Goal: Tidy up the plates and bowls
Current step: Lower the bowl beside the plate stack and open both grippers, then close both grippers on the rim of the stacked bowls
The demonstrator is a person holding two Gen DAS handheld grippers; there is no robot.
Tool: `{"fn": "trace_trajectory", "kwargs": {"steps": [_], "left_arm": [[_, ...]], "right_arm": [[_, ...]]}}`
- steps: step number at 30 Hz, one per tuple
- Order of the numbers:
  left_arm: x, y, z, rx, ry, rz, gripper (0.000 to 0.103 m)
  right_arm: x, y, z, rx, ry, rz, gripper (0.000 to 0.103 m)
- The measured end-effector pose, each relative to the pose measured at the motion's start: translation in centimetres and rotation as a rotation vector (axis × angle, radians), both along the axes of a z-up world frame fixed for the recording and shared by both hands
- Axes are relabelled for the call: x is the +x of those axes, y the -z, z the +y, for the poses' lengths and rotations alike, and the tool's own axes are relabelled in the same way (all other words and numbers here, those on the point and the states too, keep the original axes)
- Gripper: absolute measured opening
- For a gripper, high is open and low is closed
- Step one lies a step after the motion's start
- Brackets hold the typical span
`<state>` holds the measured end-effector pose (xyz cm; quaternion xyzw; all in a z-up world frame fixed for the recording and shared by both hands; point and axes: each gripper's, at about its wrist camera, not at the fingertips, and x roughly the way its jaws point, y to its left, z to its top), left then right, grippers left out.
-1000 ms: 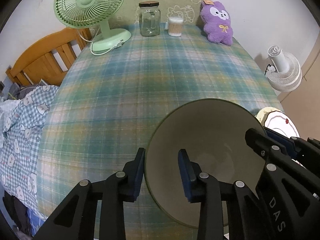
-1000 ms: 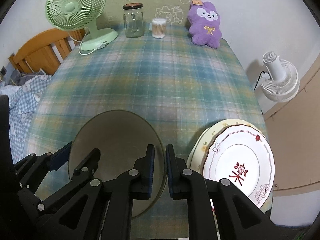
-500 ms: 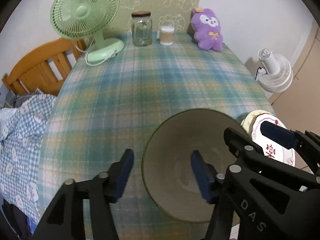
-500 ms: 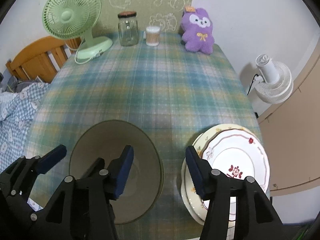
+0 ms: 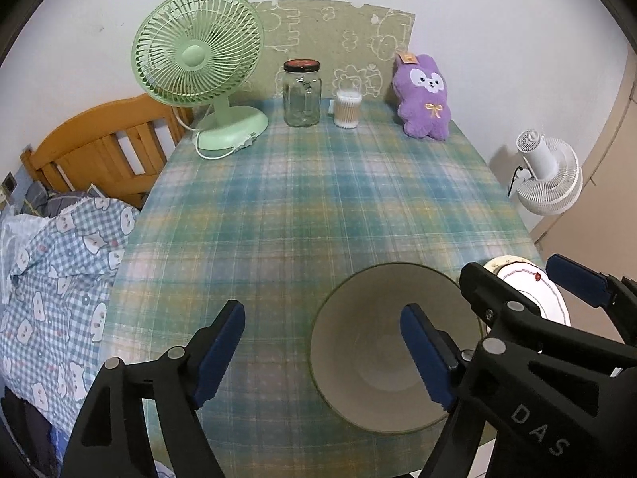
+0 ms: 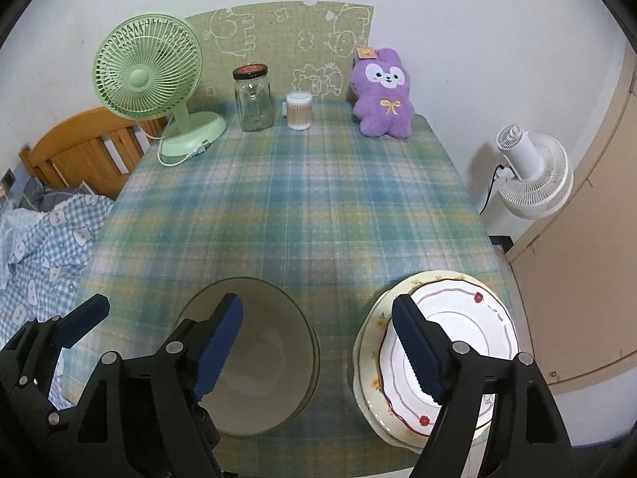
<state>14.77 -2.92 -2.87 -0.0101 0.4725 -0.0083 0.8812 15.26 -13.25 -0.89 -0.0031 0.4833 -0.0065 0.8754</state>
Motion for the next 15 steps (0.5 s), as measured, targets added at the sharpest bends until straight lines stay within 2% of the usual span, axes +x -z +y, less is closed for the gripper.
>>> {"fn": "trace_trajectory", "kwargs": {"steps": [15], "left_arm": [[1.5,5.0,0.3,-0.059,0.016,0.11,0.078]], "right_arm": [[1.5,5.4,0.2,0.065,-0.012,0.107,0.08]]}}
